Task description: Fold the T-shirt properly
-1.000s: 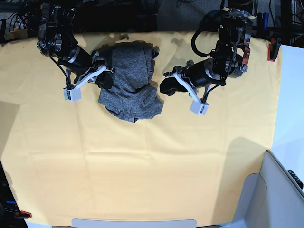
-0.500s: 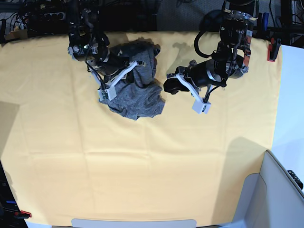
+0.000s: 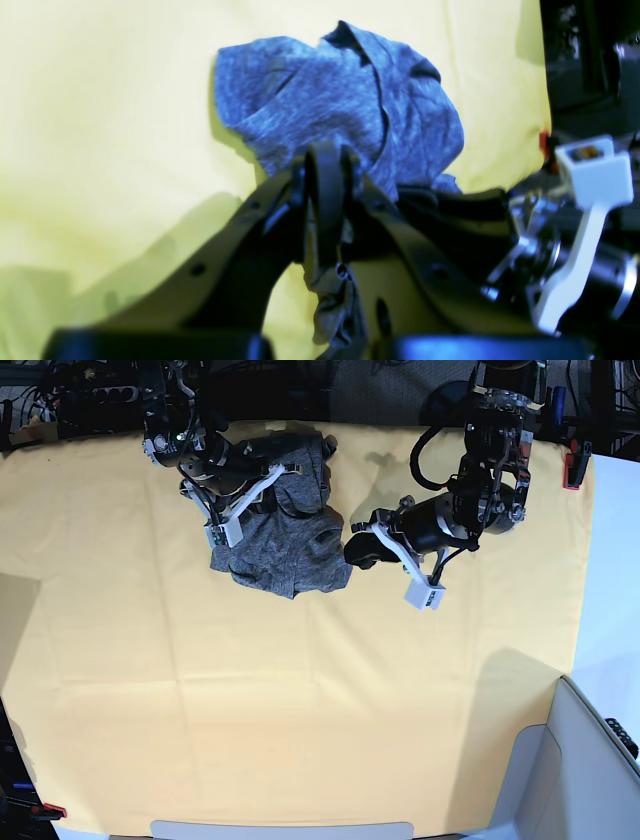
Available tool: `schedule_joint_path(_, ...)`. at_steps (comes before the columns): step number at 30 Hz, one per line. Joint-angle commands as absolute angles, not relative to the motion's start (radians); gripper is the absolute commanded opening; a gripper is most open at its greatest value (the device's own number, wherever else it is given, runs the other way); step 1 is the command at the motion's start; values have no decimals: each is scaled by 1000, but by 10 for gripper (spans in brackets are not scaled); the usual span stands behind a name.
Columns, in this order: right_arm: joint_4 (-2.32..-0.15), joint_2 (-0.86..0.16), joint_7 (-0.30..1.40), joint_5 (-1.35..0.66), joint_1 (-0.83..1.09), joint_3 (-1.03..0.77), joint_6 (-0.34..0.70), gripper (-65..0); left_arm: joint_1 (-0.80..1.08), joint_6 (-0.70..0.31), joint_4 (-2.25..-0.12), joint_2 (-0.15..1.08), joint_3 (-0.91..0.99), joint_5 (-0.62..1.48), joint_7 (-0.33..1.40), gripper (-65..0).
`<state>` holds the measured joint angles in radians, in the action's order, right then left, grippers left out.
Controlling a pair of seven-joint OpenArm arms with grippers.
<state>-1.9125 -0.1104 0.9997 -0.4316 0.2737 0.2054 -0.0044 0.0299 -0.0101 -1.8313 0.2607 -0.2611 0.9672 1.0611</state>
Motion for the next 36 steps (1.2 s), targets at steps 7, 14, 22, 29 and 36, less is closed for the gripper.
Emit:
schedule_joint_path(7,-2038,-108,1038,-423,209,140,-117,-648,19,-59,-1848,262,-280,984,1047,-637)
schedule_joint_path(14,-2038,-131,1038,-421,246,136,-151,-648,21,-61,-1847,263,-275,984,1047,-637)
schedule_joint_path(22,-2051,-160,1038,-421,332,134,-154,-648,-2,-97,-1836,249,-282,980,1046,-637)
schedule_joint_path(29,-2052,-168,1038,-352,317,28,-157,-650,-62,-130,-1719,194,-283,980,1055,-637)
schedule_joint_path(36,-2054,-168,1038,-357,262,-50,-156,-650,-62,-131,-1707,200,-285,981,1055,-637)
